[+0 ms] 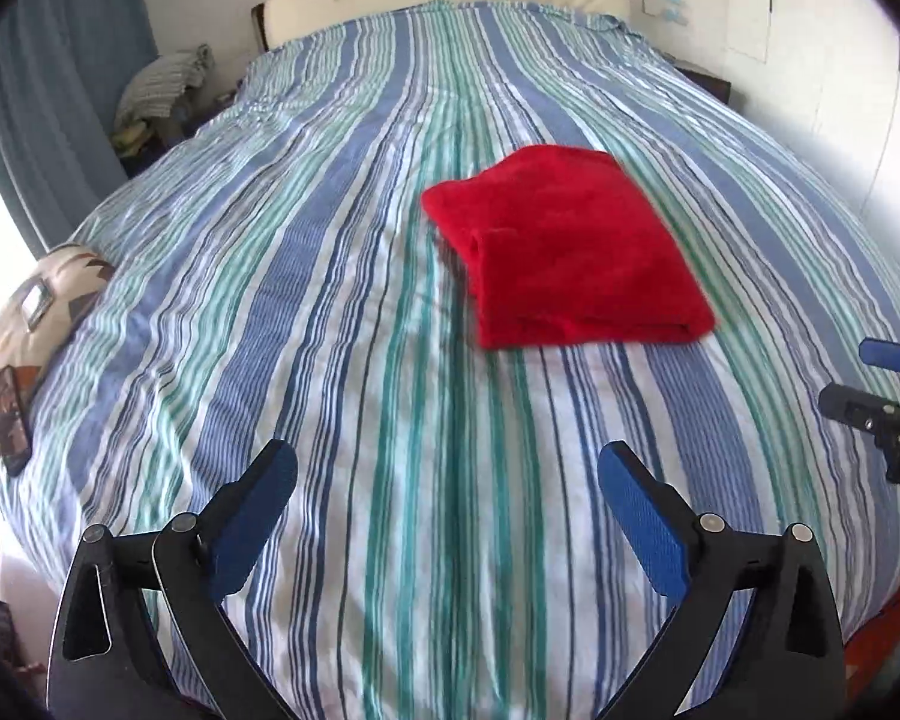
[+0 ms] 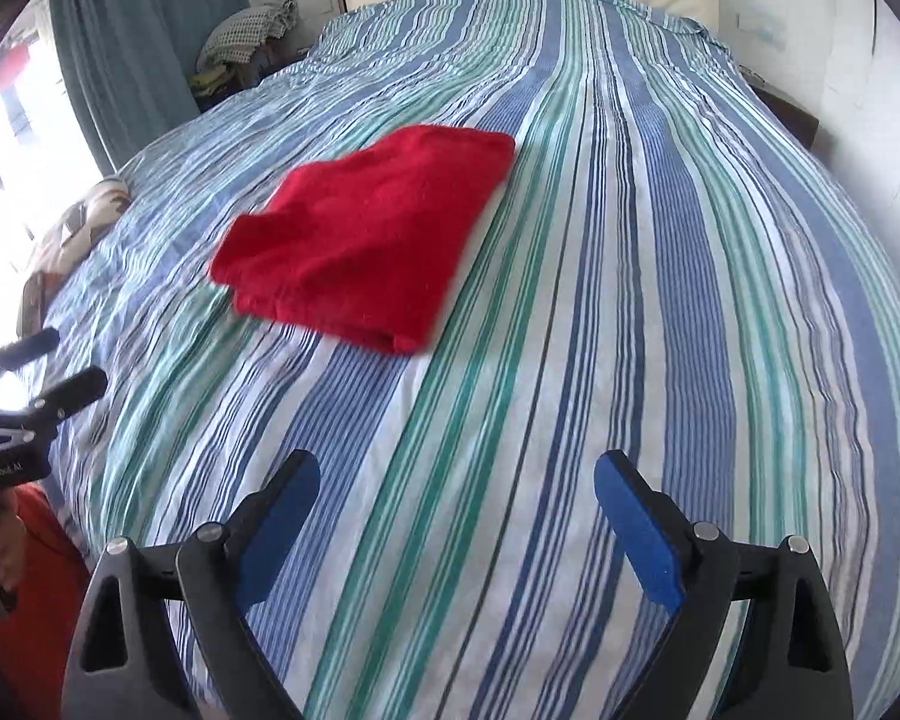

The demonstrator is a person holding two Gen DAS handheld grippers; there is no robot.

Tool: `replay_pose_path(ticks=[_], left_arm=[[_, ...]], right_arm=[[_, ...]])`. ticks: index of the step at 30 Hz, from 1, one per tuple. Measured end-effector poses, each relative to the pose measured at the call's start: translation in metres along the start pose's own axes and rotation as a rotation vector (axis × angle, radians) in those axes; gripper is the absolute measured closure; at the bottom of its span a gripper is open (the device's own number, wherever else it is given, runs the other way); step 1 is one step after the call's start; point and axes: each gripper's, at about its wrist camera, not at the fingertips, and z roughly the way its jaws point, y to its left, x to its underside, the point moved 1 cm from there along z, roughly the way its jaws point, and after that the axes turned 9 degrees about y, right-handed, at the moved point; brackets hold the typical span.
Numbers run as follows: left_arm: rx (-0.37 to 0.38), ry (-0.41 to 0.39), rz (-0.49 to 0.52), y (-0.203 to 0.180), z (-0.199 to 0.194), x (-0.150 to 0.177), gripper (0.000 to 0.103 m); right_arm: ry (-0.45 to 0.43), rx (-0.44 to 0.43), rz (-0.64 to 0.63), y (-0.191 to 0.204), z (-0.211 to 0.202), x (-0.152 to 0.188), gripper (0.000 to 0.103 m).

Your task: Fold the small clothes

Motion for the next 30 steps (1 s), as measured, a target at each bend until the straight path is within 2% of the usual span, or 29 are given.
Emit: replay_pose_path(ticks=[5, 7, 15, 19, 28, 30], left_arm=[[-0.100, -0.016, 0.005, -0.017, -0.042, 0.014, 0.002], [-0.108, -0.010, 0.013, -0.020, -0.051, 0.017, 0.002], [0.083, 0.072, -0.094, -0.011, -0.071, 0.029, 0.002], [0.122, 0.082, -0.129, -0.007, -0.077, 0.034, 0.002], [-0.043, 0.009, -0.083, -0.007, -0.098, 0.035, 0.002], [-0.108, -0.018, -0.053, -0.008, -0.106, 0.036, 0.002]], right_arm=[[-0.041, 0.011, -0.010, 0.012, -0.057, 0.036, 0.004], [-0.051, 0.002, -0.008, 0.015, -0.072, 0.039, 0.004], [-0.026, 0.028, -0.070, 0.035, -0.102, 0.050, 0.004], [-0.041, 0.036, -0.070, 0.035, -0.112, 0.053, 0.004], [-0.042, 0.031, -0.057, 0.035, -0.118, 0.057, 0.004], [-0.041, 0.025, -0.061, 0.036, -0.123, 0.057, 0.004]])
